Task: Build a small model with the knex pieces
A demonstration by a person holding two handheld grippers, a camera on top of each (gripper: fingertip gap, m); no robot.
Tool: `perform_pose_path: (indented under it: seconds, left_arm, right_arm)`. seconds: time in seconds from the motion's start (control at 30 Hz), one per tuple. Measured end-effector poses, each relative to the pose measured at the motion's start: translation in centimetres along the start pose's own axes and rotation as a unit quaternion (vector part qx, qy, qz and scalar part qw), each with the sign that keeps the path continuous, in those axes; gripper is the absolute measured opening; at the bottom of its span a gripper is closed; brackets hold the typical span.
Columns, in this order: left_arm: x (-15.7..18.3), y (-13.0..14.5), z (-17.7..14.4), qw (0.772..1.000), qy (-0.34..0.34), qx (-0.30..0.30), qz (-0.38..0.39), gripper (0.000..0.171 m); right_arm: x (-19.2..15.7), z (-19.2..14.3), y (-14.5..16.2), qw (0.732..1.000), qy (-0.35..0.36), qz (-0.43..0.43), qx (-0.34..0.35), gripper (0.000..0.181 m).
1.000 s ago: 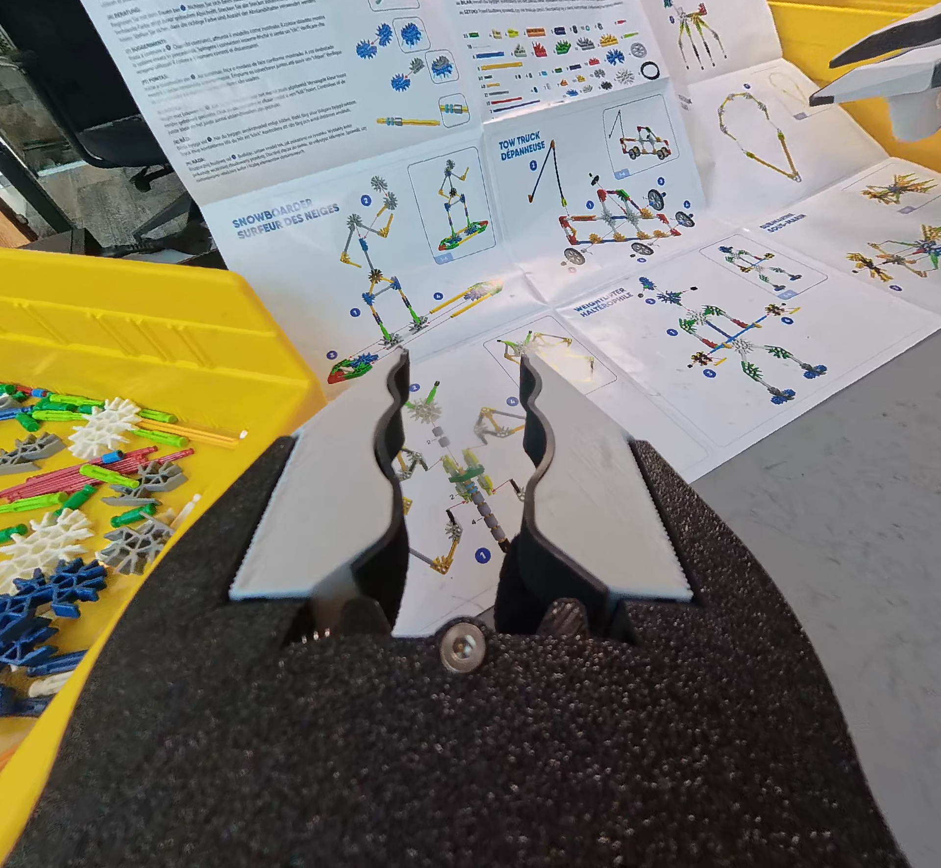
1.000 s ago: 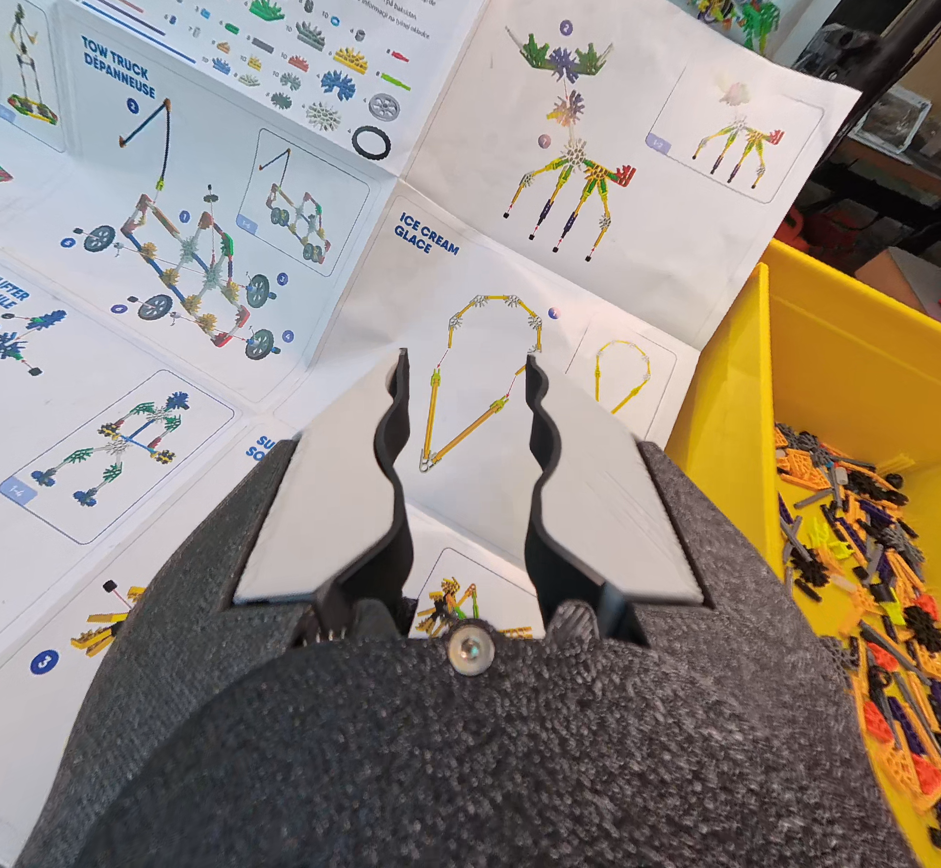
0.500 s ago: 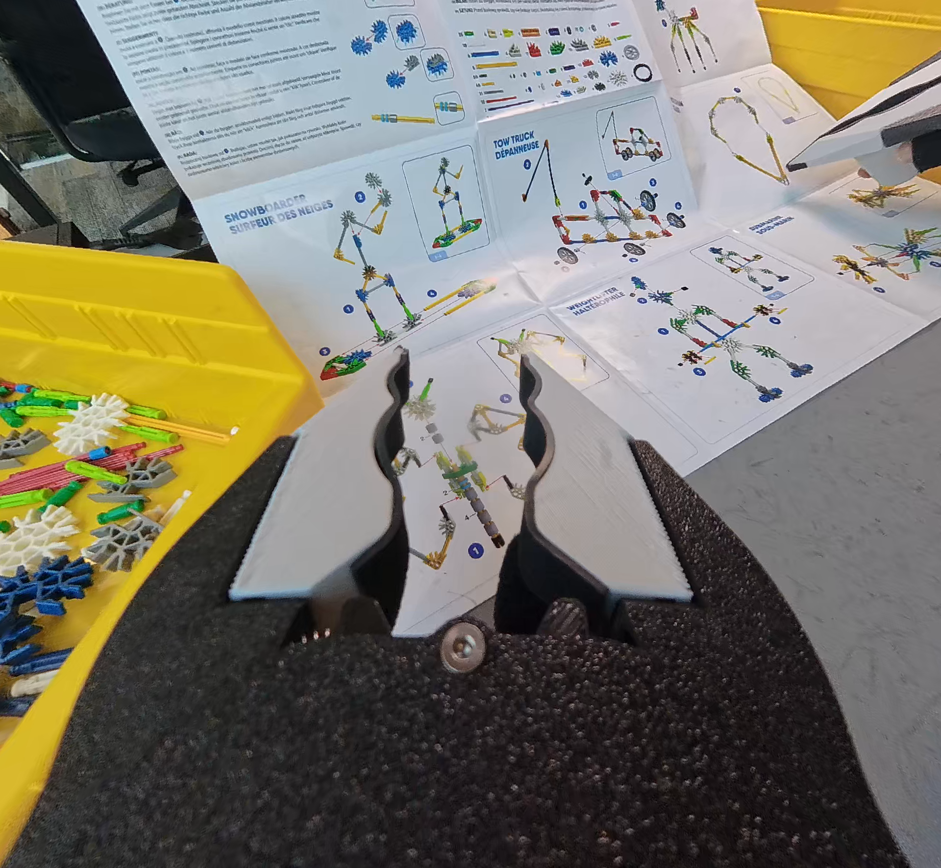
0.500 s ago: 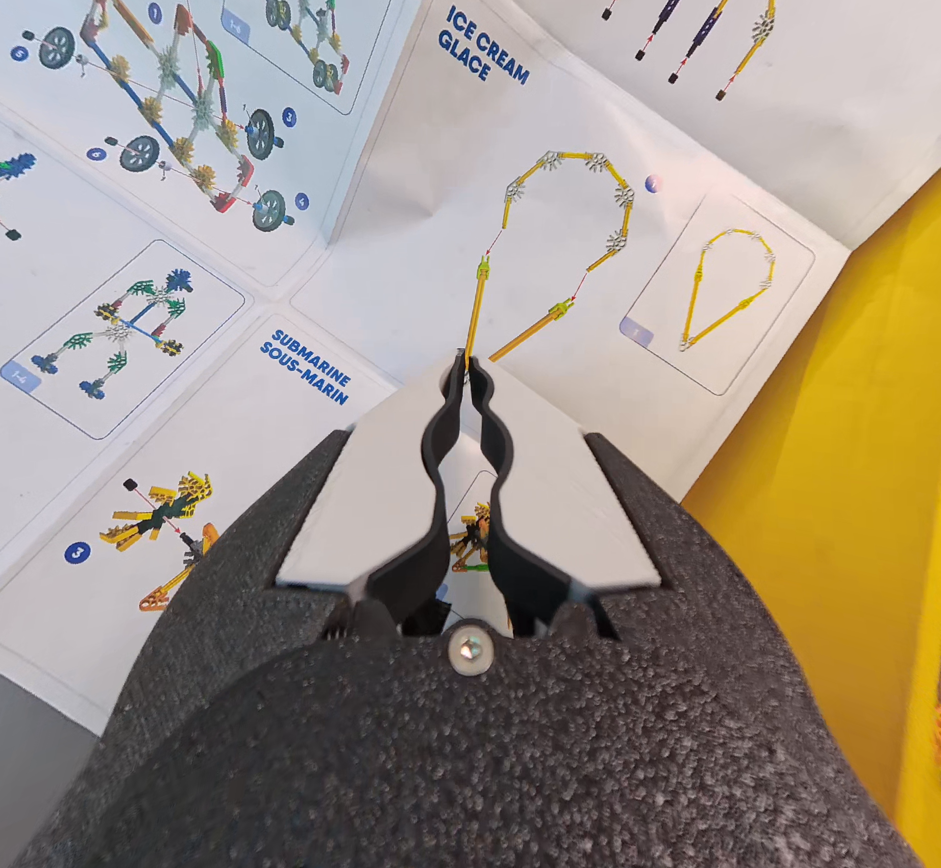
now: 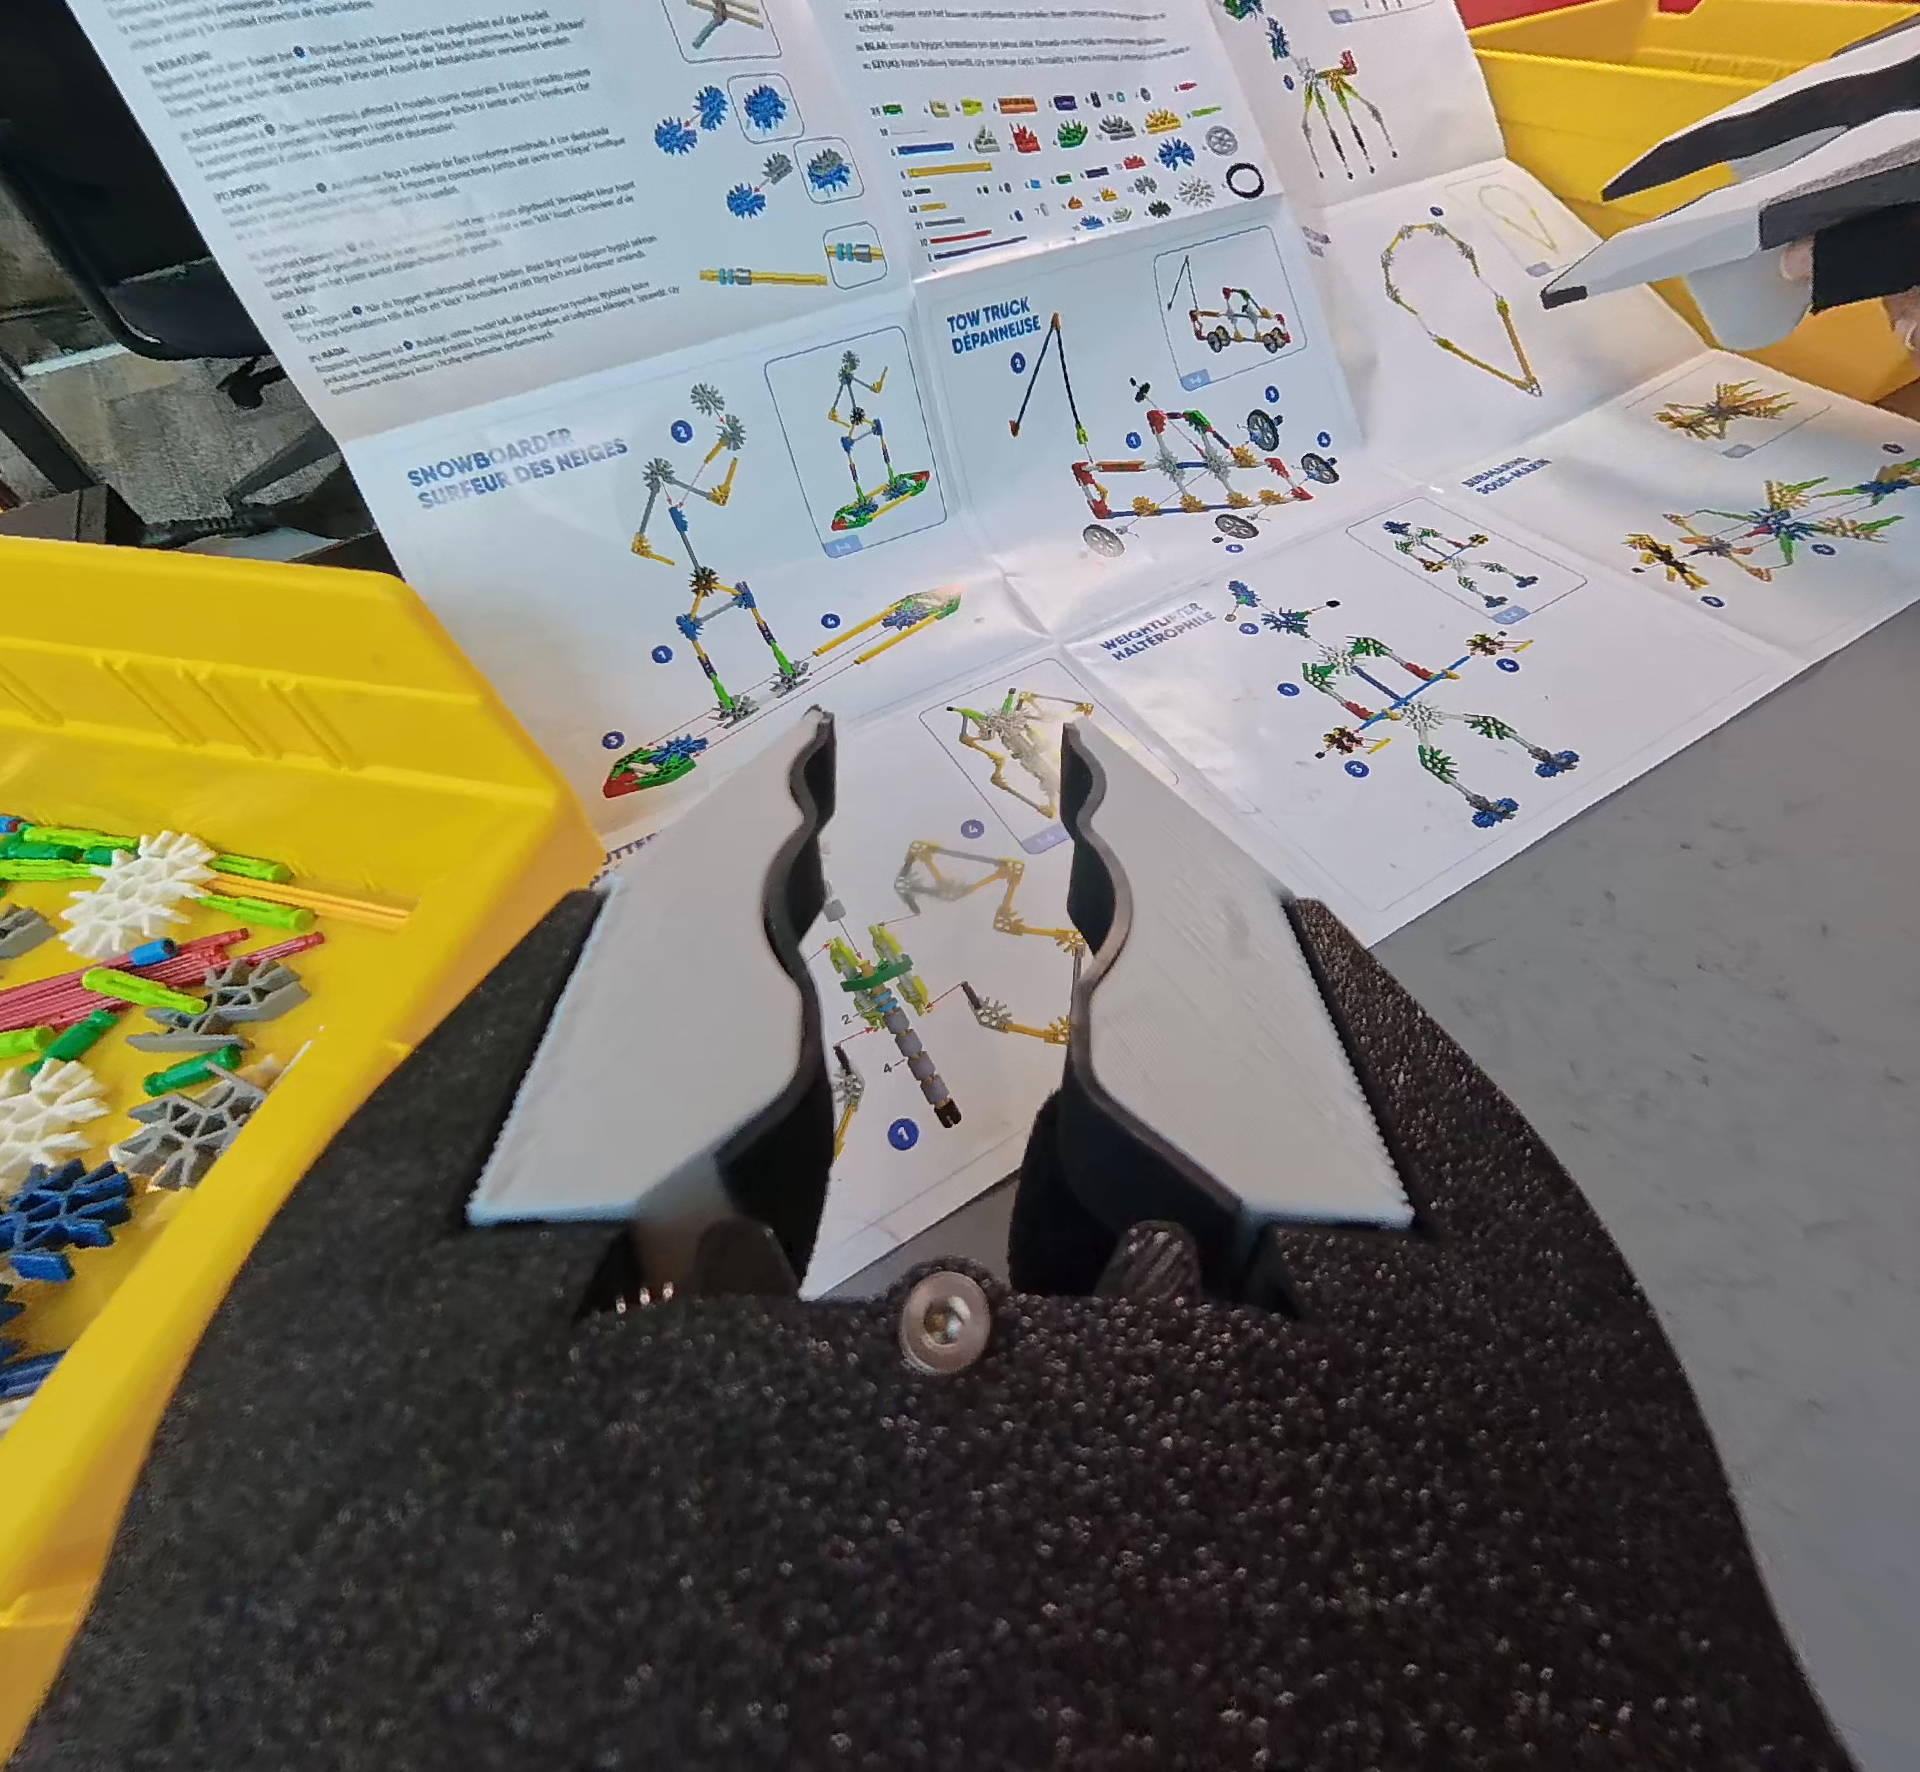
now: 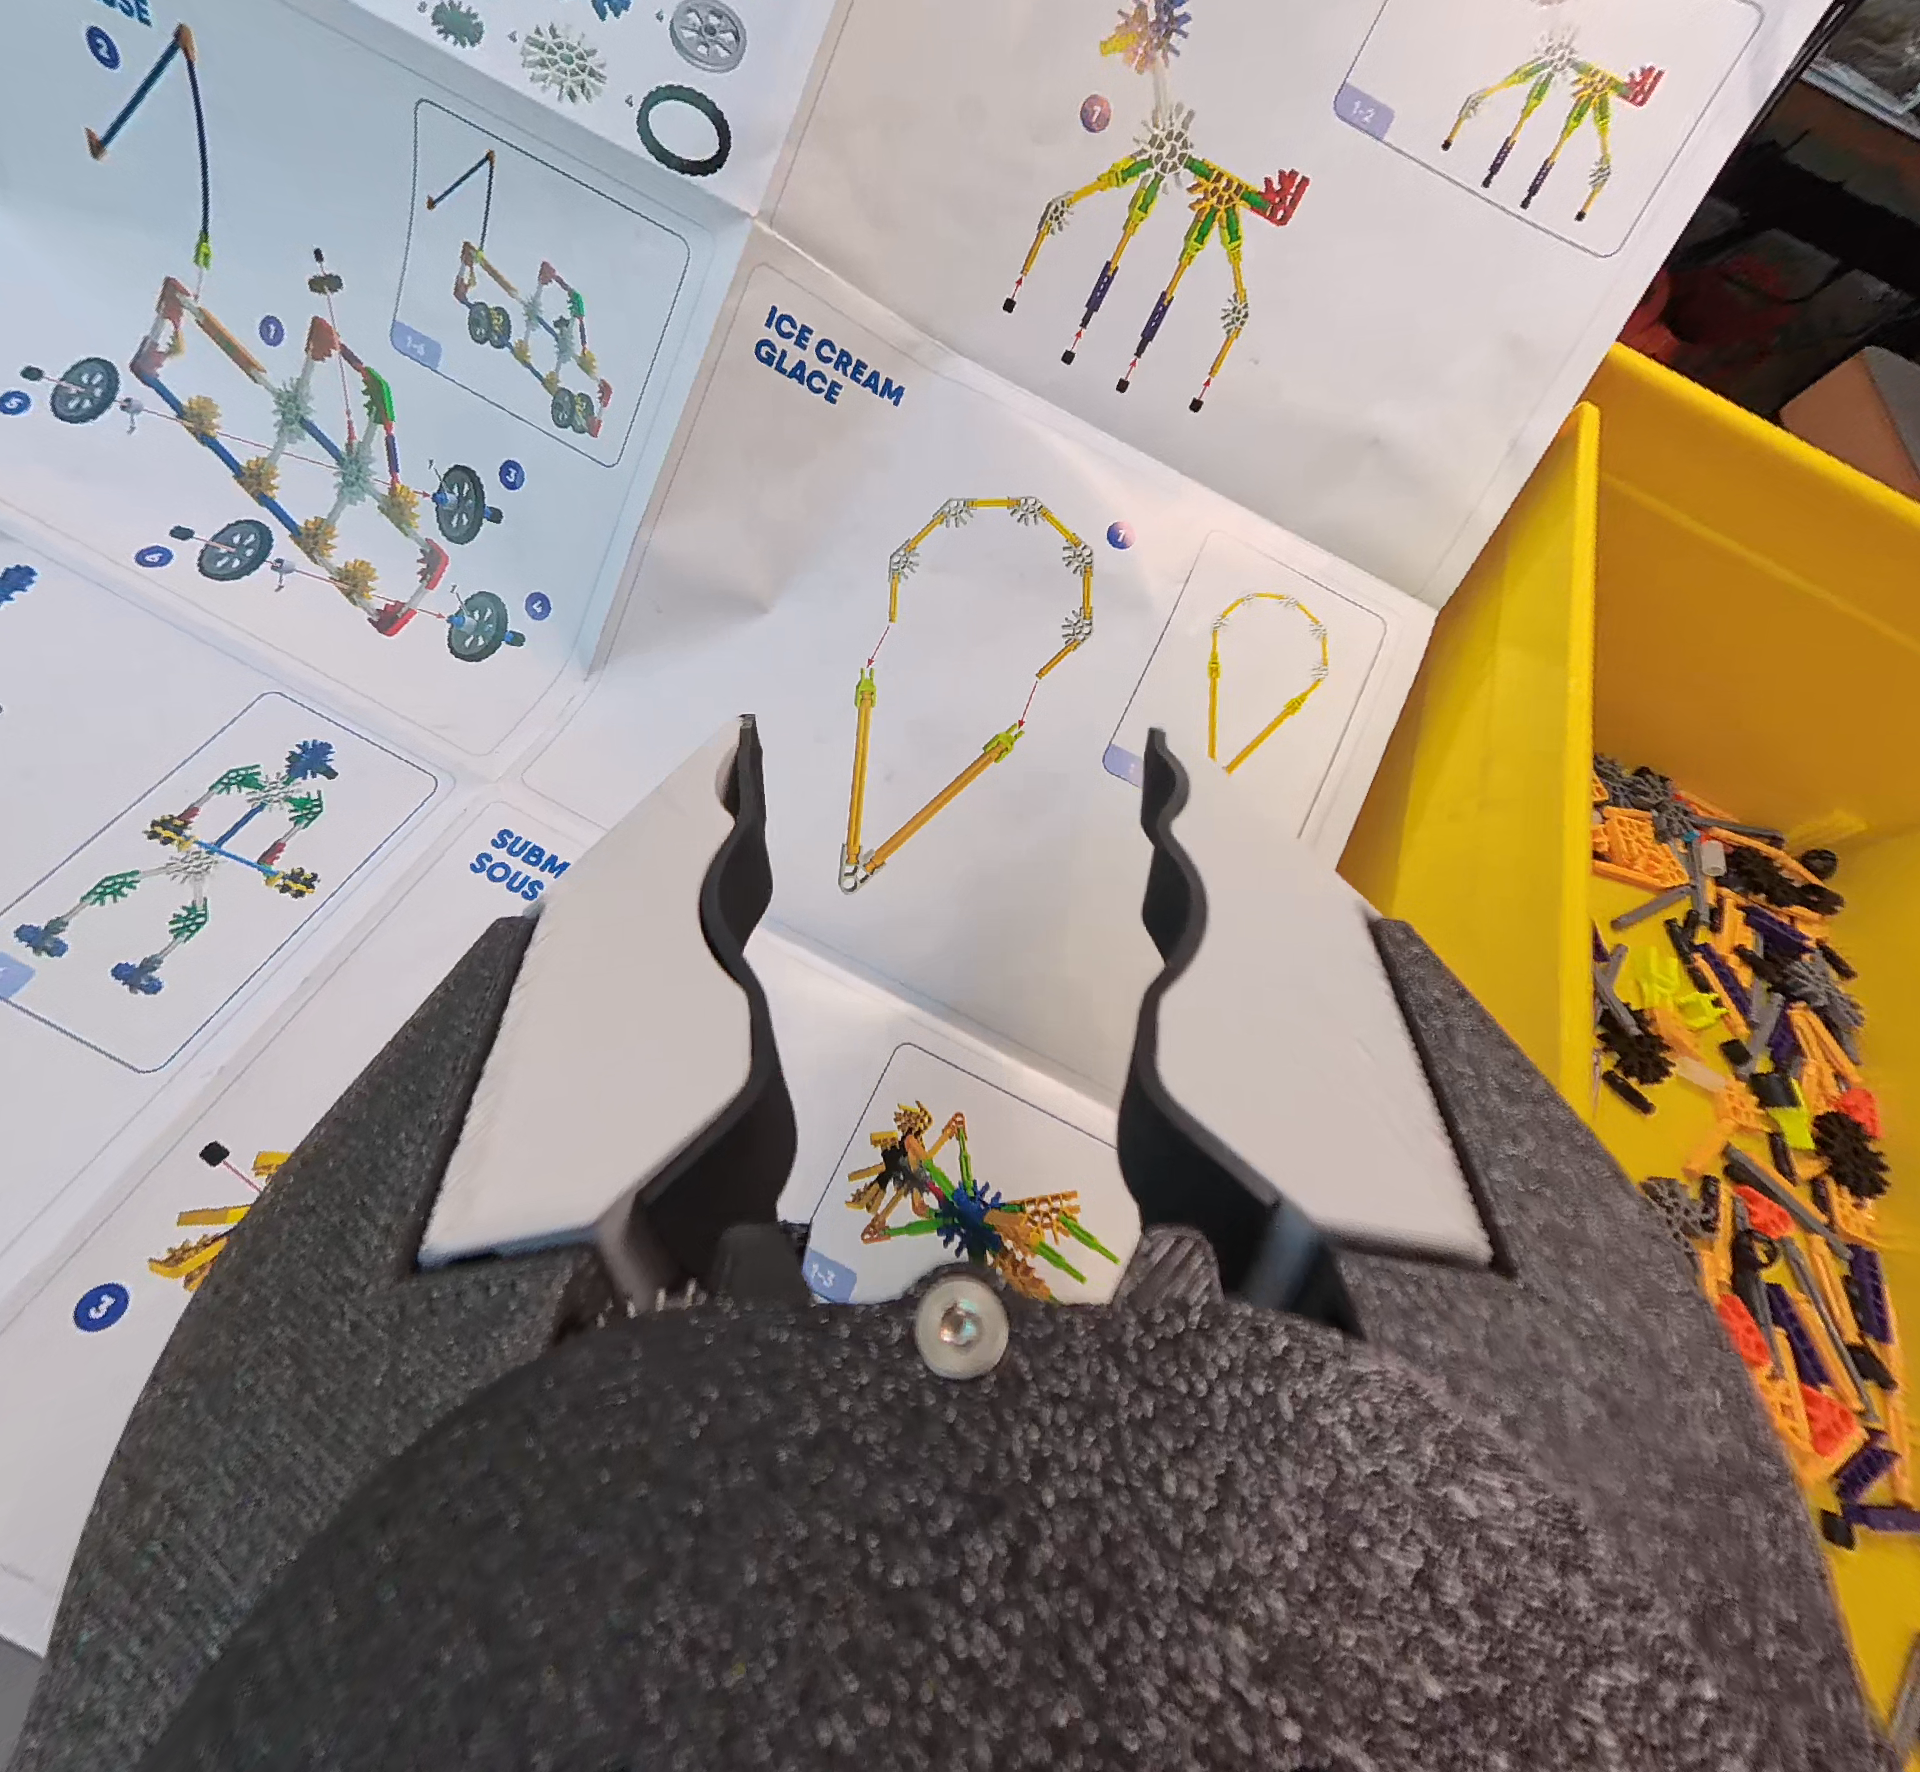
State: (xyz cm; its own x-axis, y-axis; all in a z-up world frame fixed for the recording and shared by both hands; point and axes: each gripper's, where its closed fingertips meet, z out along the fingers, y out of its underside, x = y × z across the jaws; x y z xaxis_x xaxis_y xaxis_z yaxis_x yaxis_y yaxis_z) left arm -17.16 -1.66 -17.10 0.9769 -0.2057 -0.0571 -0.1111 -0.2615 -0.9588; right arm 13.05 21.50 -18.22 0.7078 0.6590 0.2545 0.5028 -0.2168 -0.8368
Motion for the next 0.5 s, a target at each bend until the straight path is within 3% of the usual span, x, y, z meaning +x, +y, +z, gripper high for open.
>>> perform_pose_path:
  seconds: [0.17, 0.33, 0.5]
  left_arm:
    - [-2.5, -3.1, 0.0, 0.999, -0.046, 0.011, 0.021, 0.046]
    - [-7.8, -6.4, 3.0, 0.994, -0.015, -0.1, -0.029, 0.067]
    - [-15.4, -6.0, 8.0, 0.973, 0.038, -0.199, -0.11, 0.081]
  right_arm:
    - [-0.5, 0.3, 0.2, 1.0, -0.008, 0.008, -0.003, 0.073]
    - [-0.5, -0.1, -0.3, 1.0, -0.013, 0.005, 0.013, 0.072]
    - [-0.6, -0.7, -1.4, 0.999, -0.016, -0.014, 0.039, 0.07]
